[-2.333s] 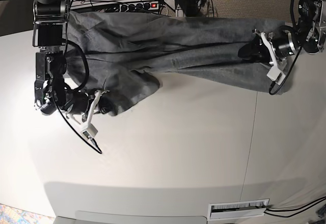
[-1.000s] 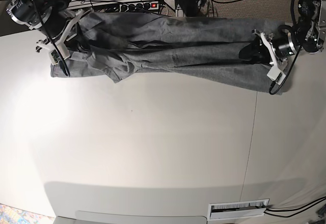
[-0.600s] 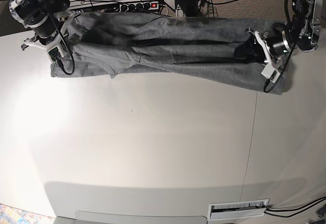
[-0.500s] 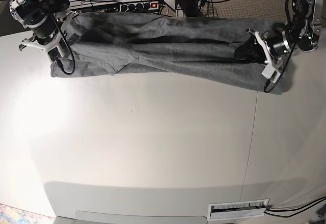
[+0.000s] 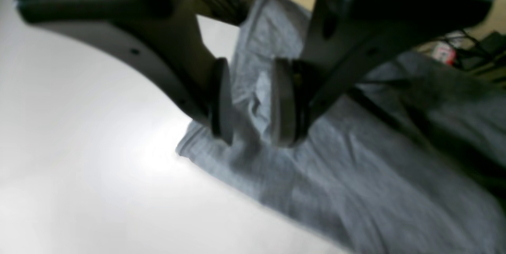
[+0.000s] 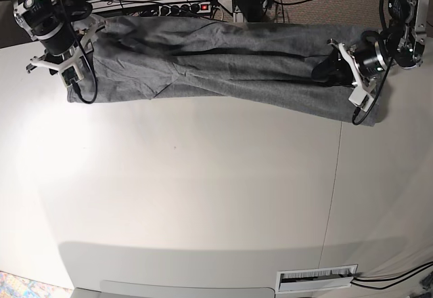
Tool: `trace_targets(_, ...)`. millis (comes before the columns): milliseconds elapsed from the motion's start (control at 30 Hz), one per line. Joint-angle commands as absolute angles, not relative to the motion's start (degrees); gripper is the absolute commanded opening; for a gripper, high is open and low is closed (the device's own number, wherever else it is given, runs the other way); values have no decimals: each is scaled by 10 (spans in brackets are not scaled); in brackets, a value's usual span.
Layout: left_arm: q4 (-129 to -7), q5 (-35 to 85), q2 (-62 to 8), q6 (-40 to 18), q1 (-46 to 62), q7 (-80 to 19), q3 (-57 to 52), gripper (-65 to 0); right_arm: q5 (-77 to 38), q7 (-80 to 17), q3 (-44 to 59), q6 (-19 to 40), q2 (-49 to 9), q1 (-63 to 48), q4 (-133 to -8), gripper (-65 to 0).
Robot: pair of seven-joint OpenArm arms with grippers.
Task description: Fold the T-shirt properly
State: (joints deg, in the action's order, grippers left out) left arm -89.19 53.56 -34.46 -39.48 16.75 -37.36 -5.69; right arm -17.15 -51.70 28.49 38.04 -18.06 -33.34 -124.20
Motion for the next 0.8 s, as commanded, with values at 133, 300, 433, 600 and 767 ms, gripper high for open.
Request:
trace_targets(133,-899,534,-354,-400,163,-359,-63,-538,-180,-477,289,377,-187,-335,-1173,-650)
trace_targets(300,-899,518,-354,-400,163,-346,-63,-601,-186,-426,288,379,-187,-324,-1114,-650)
trace_targets(433,-899,465,-354,-400,163,-295,-63,-601,-186,-404,288,378,-187,-282,-1048,-650)
trace_targets(600,-899,400,-354,-400,163,-239,-63,-601,-186,-405,288,379,-187,-215,-970,-650)
trace_targets(767,-899,371,-354,-391,163,-235,-63,-601,-185,-405,276,379,-187,-168,-931,-650)
